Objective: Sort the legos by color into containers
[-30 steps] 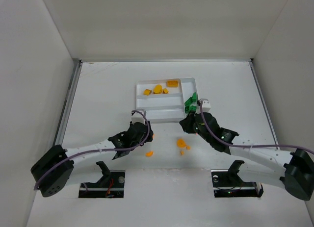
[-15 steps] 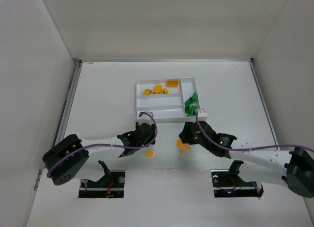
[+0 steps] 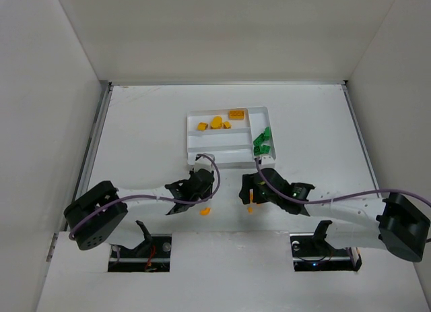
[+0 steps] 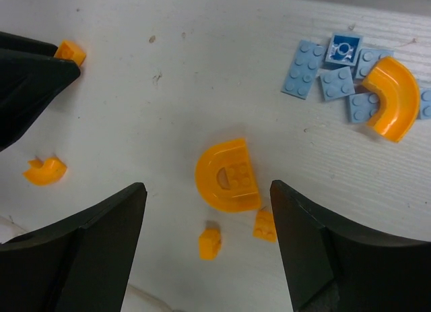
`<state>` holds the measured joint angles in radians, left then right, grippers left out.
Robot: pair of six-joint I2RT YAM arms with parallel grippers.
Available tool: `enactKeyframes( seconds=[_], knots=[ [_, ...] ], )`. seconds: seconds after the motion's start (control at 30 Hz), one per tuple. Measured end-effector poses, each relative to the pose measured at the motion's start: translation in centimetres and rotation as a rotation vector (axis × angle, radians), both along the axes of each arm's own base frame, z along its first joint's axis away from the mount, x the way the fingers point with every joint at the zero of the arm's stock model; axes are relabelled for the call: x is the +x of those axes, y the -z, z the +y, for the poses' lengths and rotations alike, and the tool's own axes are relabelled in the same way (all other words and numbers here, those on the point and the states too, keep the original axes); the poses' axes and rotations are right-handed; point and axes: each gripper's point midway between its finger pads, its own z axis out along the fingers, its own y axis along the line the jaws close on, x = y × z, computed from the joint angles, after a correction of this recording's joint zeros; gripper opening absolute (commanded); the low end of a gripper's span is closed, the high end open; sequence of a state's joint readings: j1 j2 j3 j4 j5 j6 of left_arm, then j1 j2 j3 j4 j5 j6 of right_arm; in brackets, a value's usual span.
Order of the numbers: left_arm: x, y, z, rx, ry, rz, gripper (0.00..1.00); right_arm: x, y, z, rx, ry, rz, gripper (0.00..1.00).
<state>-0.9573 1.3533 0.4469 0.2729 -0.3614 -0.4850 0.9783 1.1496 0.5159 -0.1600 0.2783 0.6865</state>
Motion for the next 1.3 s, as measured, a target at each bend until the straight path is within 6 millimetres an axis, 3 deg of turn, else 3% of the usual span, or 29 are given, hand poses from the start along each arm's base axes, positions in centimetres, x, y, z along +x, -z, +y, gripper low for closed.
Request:
enactKeyframes(
  seconds=[0.13, 0.43, 0.87, 1.1, 1.3],
  knots=[
    [0.0, -0.4, -0.1, -0.001, 0.005, -0.018, 0.21, -0.3, 0.1, 0.5, -0.015, -0.035, 0.008, 0.8],
    [1.4, -3.8, -0.4, -0.087, -0.026, -0.083, 0.21, -0.8, 1.2, 1.2, -0.083, -0.091, 0.032, 0.79],
    [7.9, -9.8, -1.4, -0.267, -0.139, -0.176, 0.21, -0.5, 2.4, 0.8, -0.184, -0.077, 0.03, 0.77],
    [10.5, -10.1, -1.7, -0.279, -0.17, -0.178, 0.21, -0.7, 3.3, 0.7, -0.236, -0.077, 0.039, 0.68],
    [13.6, -8.6, -1.0, -0.255, -0.225, -0.164, 0.21, -0.5, 3.5, 0.8, -0.266, -0.07, 0.025, 0.51]
  ],
)
